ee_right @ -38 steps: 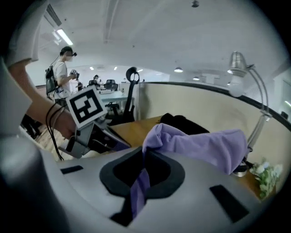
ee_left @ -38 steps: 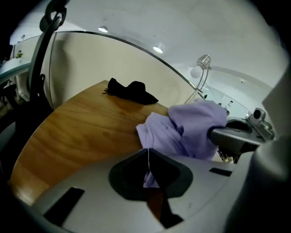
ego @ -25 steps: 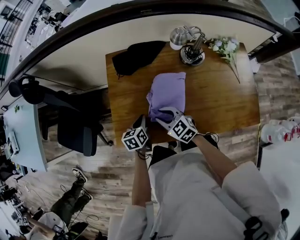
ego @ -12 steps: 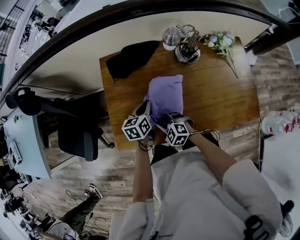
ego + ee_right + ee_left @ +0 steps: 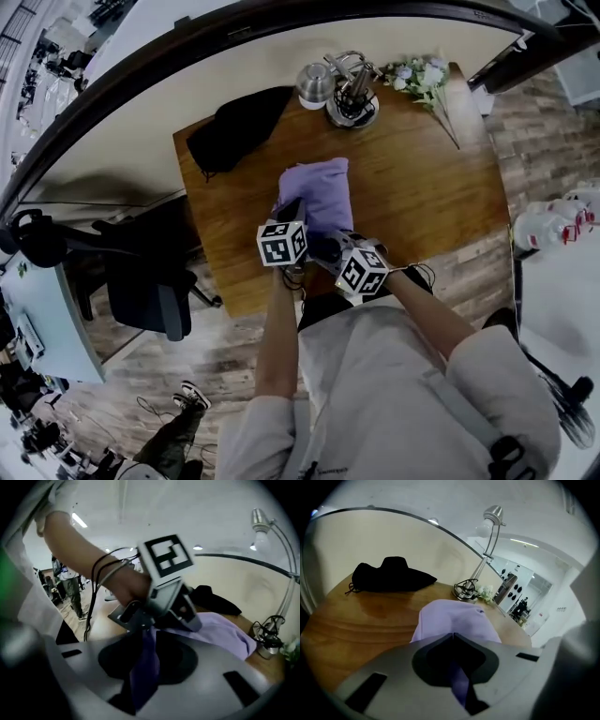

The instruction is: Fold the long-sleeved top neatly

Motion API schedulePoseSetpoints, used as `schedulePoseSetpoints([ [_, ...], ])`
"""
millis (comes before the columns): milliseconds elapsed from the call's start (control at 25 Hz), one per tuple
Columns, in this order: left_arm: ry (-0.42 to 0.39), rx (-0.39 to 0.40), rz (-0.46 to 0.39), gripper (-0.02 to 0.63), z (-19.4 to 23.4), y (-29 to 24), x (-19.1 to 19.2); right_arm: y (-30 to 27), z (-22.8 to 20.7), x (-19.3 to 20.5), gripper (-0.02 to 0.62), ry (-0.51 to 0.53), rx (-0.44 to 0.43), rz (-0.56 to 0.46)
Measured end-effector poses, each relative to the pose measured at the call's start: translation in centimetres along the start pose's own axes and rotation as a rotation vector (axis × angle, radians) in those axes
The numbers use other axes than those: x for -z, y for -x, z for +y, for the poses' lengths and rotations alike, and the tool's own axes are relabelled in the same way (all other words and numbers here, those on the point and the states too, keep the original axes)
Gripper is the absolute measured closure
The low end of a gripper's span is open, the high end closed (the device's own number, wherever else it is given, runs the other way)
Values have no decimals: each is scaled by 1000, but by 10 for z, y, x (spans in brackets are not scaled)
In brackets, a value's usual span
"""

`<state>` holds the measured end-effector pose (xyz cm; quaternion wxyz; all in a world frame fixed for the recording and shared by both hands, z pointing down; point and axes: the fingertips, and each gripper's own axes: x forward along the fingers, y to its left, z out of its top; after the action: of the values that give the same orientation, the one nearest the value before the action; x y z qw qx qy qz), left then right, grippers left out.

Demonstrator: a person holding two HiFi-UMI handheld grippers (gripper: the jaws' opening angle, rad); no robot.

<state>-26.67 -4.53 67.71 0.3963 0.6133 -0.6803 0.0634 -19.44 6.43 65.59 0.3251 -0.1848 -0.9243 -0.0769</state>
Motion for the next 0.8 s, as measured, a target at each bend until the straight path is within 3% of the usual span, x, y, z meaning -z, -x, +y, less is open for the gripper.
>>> schedulePoseSetpoints([
  [160, 40, 40, -40, 580, 6, 4, 0, 23, -68, 2, 520, -198, 211, -59],
  [240, 60, 37, -54, 581, 10, 4, 0, 25, -91, 13, 522, -304, 280, -36],
  [400, 34, 7, -37, 581, 10, 1, 3, 14, -95, 39, 508, -439, 285, 46],
  [800, -13, -102, -78, 581, -6, 72, 7, 90, -81, 6, 505, -536, 360, -138],
])
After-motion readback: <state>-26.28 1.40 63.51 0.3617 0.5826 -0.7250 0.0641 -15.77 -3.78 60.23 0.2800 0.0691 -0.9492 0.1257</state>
